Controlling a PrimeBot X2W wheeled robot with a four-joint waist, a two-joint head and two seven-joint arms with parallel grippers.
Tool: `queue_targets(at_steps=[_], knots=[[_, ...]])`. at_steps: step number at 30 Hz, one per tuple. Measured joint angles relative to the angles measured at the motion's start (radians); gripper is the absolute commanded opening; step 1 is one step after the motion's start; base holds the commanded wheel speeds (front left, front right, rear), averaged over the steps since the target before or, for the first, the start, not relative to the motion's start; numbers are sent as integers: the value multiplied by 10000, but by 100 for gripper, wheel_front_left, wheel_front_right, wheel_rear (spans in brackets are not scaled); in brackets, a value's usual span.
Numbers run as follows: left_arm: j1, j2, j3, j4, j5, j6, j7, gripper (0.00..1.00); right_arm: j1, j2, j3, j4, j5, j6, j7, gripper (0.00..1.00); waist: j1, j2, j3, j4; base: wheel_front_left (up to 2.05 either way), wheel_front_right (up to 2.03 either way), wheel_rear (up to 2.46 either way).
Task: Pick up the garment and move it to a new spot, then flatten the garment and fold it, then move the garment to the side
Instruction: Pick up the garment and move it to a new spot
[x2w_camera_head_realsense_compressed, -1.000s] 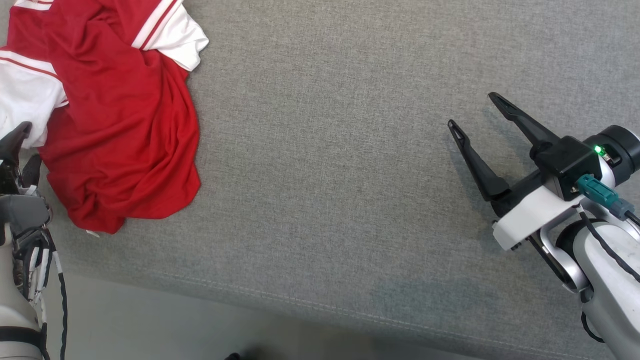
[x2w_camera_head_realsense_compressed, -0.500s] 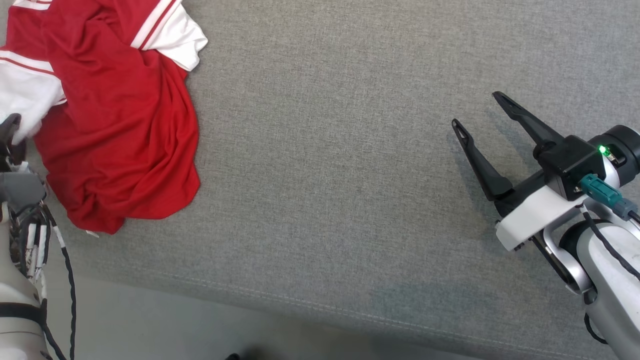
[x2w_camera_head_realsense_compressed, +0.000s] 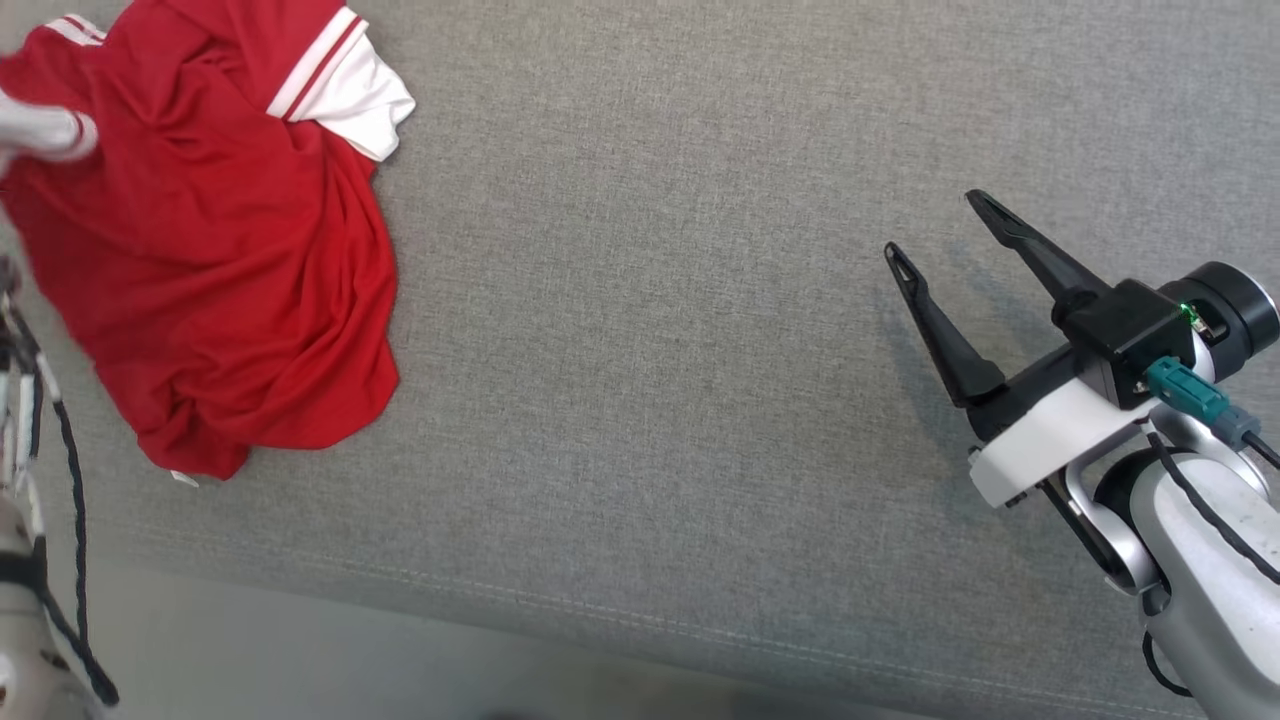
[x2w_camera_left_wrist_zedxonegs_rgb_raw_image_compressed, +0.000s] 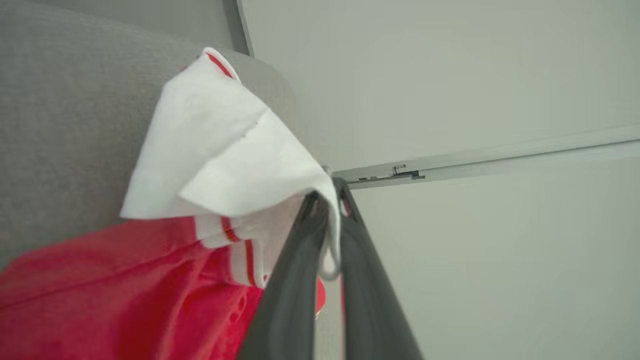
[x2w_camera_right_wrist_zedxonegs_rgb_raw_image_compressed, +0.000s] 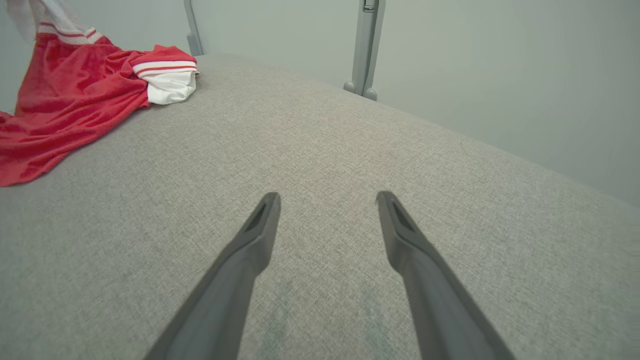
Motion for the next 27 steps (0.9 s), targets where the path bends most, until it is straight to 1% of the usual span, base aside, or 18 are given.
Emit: queue_targets(at_steps=[2,3,5,10,11,12,13,15,18,20,23,25,27], knots=[[-313,-153,-491,-466,205,-489,-2,0,15,63,2,136,25,0,-155,100,0,0,-92,-24,0,0,0],[-455,-309,-759,-696,355,-646,-10,0,32,127,2,205,75,-4,-240,100,0,0,-149,-36,0,0,0],[-620,-794,-1337,-1206,732,-717,-12,0,77,272,-2,322,192,-73,-414,100,0,0,-283,-60,0,0,0],[-674,-2675,-2903,-2383,790,-786,456,0,147,660,61,675,343,-73,-878,100,0,0,-726,-164,0,0,0],[-650,-2926,-3304,-2579,813,-786,562,0,149,746,88,746,349,-75,-965,100,0,0,-829,-201,0,0,0],[-603,-3028,-3716,-2782,813,-786,740,0,154,840,107,817,368,-75,-1058,100,0,1,-938,-245,0,0,0],[-512,-2989,-4082,-2970,813,-786,905,0,173,917,119,874,420,-75,-1131,100,0,0,-1046,-293,0,0,0],[-63,-2700,-4746,-3302,802,-786,1149,0,191,1051,167,1024,451,-86,-1285,100,0,1,-1267,-416,0,0,0],[1114,-2228,-5848,-3521,610,-784,1578,0,263,1248,194,1187,535,-151,-1469,100,0,0,-1573,-682,0,0,0],[2010,-1952,-7164,-3774,-401,-775,1802,0,417,1300,209,1267,571,-163,-1536,100,0,0,-1753,-910,0,0,0],[3191,-1937,-8819,-4399,-1486,-773,1896,0,661,1363,242,1365,663,-174,-1593,100,0,0,-1999,-1296,0,0,0],[3702,-1923,-9626,-4974,-1916,-773,1868,0,774,1404,261,1425,759,-174,-1622,100,0,0,-2144,-1567,0,0,0],[4018,-1883,-10209,-5465,-1927,-773,1607,0,846,1459,295,1473,817,-174,-1626,100,0,1,-2280,-1851,0,0,0]])
